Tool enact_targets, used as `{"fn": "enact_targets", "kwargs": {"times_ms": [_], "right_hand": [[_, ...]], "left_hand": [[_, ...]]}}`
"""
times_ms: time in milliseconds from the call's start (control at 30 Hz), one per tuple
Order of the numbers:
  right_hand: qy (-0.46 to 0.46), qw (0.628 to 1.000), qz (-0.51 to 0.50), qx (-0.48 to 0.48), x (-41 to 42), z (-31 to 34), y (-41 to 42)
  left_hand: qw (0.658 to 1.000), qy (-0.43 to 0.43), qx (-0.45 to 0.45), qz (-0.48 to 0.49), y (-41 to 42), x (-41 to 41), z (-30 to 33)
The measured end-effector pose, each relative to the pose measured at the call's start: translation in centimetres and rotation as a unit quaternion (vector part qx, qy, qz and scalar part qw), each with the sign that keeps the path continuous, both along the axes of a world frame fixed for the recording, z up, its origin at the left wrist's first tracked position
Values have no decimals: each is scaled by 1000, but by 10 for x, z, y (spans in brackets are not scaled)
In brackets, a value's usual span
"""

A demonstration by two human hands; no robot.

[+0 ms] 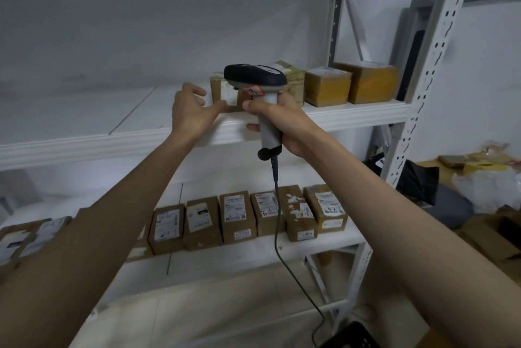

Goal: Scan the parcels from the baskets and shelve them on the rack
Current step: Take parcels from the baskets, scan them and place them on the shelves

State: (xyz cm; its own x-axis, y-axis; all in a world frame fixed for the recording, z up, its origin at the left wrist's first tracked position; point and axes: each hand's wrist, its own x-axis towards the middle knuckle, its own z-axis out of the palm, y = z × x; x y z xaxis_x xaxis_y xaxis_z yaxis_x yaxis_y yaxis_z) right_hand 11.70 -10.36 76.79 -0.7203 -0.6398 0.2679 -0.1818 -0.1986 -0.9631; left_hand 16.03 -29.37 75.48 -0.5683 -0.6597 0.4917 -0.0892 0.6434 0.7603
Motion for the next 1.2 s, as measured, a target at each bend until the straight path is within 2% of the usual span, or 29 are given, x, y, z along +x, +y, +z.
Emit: {"fn": "enact_targets", "kwargs": {"times_ms": [167,333,467,633,833,1000,1200], "right_hand": [[-37,999,8,-21,22,-25,49],[-103,995,-1,-4,43,-67,109],[-171,985,-13,-8,59,-109,165],[-211,973,-94,8,72,-163,230],[-290,944,-147,-57,114,-216,310],[-323,911,-244,-72,179,-250,365],[-370,861,-346,-44,280,-295,419]], "left_hand": [[999,47,-23,-1,48,34,-21],[999,39,-21,-26,107,65,-55],[997,-3,-23,-71,153,84,-95],[984,-103,-36,-138,212,93,-143],[927,-250,-46,-277,274,99,-184],[876,-300,-45,-375,328,127,-229],[815,-345,-33,-464,392,187,-299]]}}
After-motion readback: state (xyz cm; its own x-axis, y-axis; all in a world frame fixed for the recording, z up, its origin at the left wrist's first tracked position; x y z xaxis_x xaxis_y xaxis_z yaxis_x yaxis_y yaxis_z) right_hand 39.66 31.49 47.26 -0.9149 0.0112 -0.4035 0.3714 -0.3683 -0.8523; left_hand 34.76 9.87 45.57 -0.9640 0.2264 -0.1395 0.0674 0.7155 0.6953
